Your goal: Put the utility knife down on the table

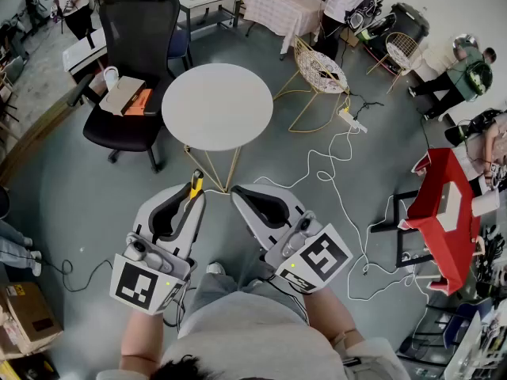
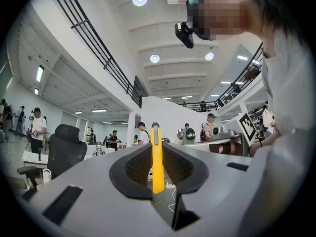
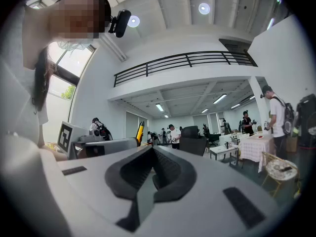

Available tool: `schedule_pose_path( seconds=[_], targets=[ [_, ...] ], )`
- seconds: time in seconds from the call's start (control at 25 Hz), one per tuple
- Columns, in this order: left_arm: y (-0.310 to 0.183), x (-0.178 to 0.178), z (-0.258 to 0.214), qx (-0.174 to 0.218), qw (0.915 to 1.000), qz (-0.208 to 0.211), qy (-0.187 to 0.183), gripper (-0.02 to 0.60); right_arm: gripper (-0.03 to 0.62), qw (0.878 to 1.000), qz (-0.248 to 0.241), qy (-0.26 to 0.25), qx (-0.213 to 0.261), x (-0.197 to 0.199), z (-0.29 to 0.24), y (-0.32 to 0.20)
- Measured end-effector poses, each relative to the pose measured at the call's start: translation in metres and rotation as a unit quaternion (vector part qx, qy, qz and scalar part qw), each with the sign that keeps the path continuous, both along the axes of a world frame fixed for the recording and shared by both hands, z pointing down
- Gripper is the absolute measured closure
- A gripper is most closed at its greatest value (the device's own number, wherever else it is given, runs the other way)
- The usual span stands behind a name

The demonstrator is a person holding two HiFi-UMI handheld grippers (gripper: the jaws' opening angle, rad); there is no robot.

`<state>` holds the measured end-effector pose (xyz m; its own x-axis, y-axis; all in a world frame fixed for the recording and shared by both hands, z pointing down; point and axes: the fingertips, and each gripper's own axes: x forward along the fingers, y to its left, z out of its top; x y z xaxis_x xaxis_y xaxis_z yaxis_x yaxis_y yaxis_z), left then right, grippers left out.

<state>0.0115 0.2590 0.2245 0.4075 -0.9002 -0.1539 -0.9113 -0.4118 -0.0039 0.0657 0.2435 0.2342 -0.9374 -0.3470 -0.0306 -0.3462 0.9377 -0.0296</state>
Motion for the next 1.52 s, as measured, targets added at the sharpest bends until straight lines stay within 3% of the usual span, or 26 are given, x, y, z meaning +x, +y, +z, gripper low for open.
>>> schedule_pose_path(
  seconds=[0.56,1.12,1.52],
  targets=[
    [0.011,0.037,0.001,-0.006,1.0000,0.003,-0.002,0.518,0.586,1.000,0.000,0.001,0.005,0.033,0.001,0.012],
    [-0.015,0.012,0.011,-0.005,0.9996,0.024,-0.013,0.518,0.588,1.000,0.009,0.003,0.007,0.010,0.009,-0.005],
    [-0.076,0.006,0.015,-0.008,0.9998,0.017,-0.011,0.518,0.588,1.000,0.004,0.005,0.006,0.003,0.018,-0.071]
  ],
)
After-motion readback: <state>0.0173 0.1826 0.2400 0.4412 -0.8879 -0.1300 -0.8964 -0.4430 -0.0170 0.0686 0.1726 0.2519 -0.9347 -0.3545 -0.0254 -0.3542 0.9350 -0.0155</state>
